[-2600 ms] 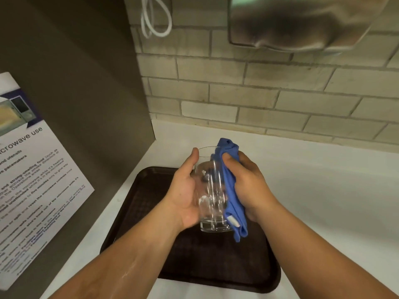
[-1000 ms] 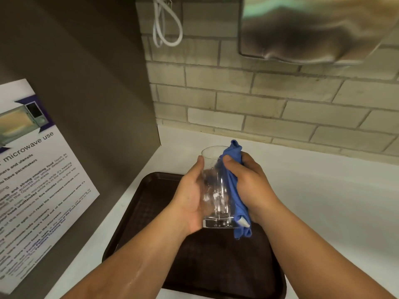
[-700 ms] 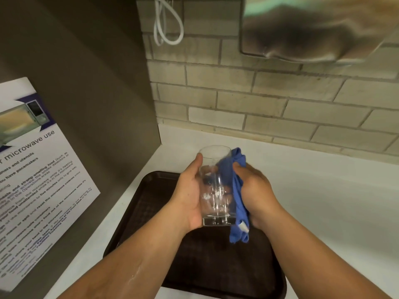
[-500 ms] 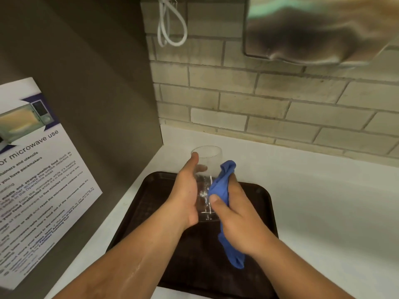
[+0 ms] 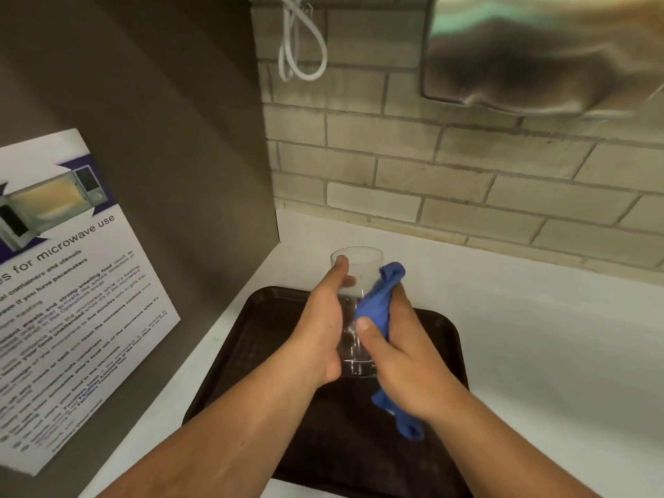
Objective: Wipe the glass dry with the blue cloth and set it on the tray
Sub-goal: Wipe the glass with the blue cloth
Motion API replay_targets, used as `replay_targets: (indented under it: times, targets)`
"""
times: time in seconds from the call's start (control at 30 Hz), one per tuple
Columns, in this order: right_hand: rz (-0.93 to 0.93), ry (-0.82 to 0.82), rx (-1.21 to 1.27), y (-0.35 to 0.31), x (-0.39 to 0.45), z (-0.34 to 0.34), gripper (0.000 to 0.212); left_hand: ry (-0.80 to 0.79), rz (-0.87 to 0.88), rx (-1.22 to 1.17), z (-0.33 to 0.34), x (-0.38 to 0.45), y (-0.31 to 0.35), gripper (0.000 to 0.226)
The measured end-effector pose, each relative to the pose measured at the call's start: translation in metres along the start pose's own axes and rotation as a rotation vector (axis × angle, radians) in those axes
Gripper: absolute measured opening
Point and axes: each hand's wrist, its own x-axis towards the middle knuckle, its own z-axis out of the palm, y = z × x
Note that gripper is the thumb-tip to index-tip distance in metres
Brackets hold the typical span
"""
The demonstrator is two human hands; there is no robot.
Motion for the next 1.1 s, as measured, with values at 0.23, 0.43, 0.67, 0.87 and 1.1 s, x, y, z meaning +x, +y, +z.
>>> replay_targets:
  times: [0.23,0.43,0.67,0.87,1.1]
  targets:
    - [0.160,0.121,0.285,-0.002,0.032,-0.026,0.033,-0.050,0.017,-0.032,0.005,-0.002,0.003,0.059]
    - [-0.004,0.035,0.071,0.002,0.012,-0.005,0.062,-0.012,0.031,0.041,0.008,0.000,0.003,0.056]
    - [0.206,0.200,0.227,-0.013,0.034,-0.025,0.026,-0.049,0.058,-0.014,0.010,-0.003,0.007,0.051]
    - [0.050,0.095,0.054,-0.006,0.005,0.000,0.062,-0.036,0.050,0.069,0.008,-0.001,0.004,0.058]
    - [0.160,0.242,0.163,-0.022,0.048,-0.025,0.027,-0.136,0.018,-0.033,0.004,0.002,0.000,0.060]
